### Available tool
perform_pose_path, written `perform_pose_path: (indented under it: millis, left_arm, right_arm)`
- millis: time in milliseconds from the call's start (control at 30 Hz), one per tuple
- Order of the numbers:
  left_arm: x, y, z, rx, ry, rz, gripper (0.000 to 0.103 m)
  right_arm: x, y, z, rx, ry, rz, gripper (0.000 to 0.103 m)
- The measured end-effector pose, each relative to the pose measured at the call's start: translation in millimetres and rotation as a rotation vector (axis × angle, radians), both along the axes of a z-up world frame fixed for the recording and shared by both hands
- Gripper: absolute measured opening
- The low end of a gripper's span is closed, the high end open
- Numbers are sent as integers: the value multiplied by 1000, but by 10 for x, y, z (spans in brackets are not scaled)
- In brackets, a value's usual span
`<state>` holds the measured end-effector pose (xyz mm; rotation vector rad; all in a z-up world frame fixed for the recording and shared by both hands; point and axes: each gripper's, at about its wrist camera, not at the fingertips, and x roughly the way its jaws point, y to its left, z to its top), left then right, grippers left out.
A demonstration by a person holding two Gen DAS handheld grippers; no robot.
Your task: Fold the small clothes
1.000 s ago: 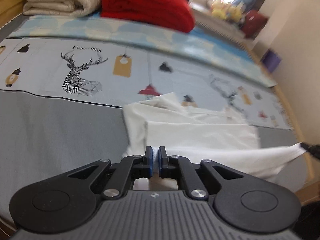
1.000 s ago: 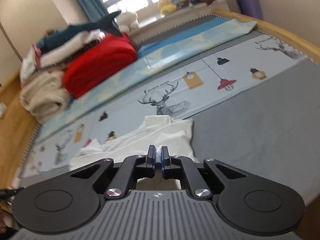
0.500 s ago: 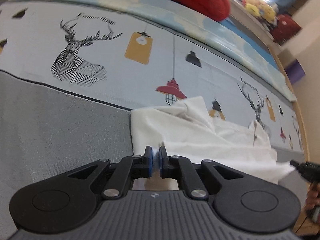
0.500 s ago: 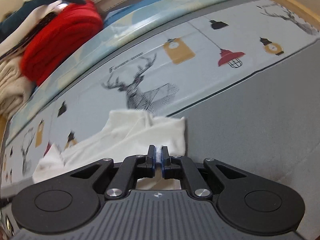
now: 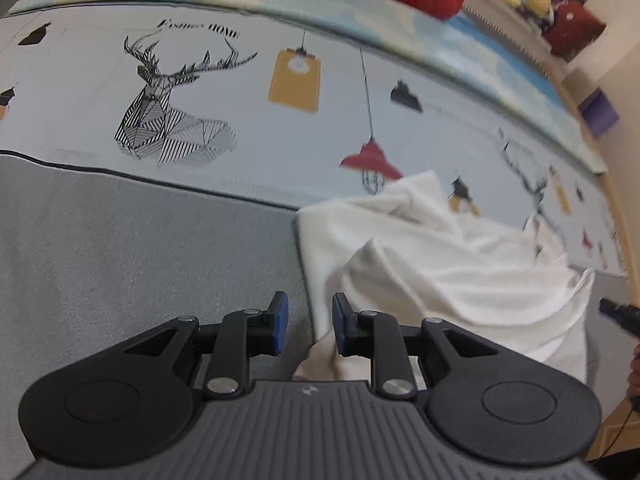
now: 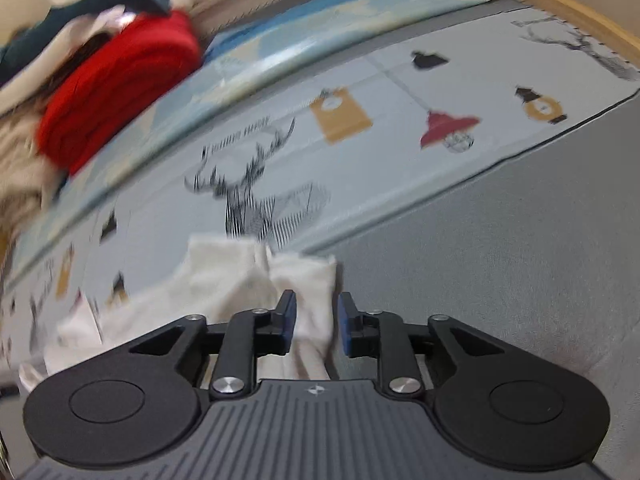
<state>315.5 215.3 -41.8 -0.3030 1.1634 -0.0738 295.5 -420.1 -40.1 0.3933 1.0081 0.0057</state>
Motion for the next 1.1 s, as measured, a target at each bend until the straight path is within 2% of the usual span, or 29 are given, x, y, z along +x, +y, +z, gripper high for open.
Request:
perform_pose_path:
  millis: [100,167,267,367,600,733,800,833,867,900,933,967,1033,1100]
  left_arm:
    - [14,-108,-86,35,13,-51,33]
    - [31,-205,-111,55,10,-79,35]
    - [98,-298,-110,41,-12,-90,38]
    - [185,-413,-127,69,-23,-96,45]
    - [361,-501,-168,87,-39,-104,45]
    - [443,-497,-226,99,-40,-96,45]
    - [471,-492,-245,94,-49,-99,43]
    - [482,-487,-253,89,-52,-103,38]
    - [488,-487,-254,83,-56,-107,26]
    - [494,-488,-248,77,-58,-114,20]
    - [494,-491,-227,74,-65,-124,10]
    - [490,-492,-195,77,-76,-131,7]
    - [482,-459,-86,78,-122,-115,6]
    - [481,-390,31,59,-185,-62,6]
  right_arm:
    - [-9,95,15,-6,-37,55,32]
    - [15,166,-29,-17,-27,72,43]
    - [101,270,-63,-45,-12,108,43]
    - [186,331,-125,-54,-9,131,44]
    - [359,428,-293,-81,13,186,44]
    - [422,459,-309,-57,-5,210,44]
    - [442,488,-312,-44,-14,227,44]
    - [454,505,-316,-46,-15,234,43]
    - [465,523,-317,-54,-17,241,38]
    - [472,542,-316,-58,-20,249,33]
    - [475,560,-312,-60,-26,256,20]
    - [477,572,-298,-62,-38,261,6]
    - [482,570,-239,-57,-71,258,4]
    - [493,501,-130,-38,-126,200,4]
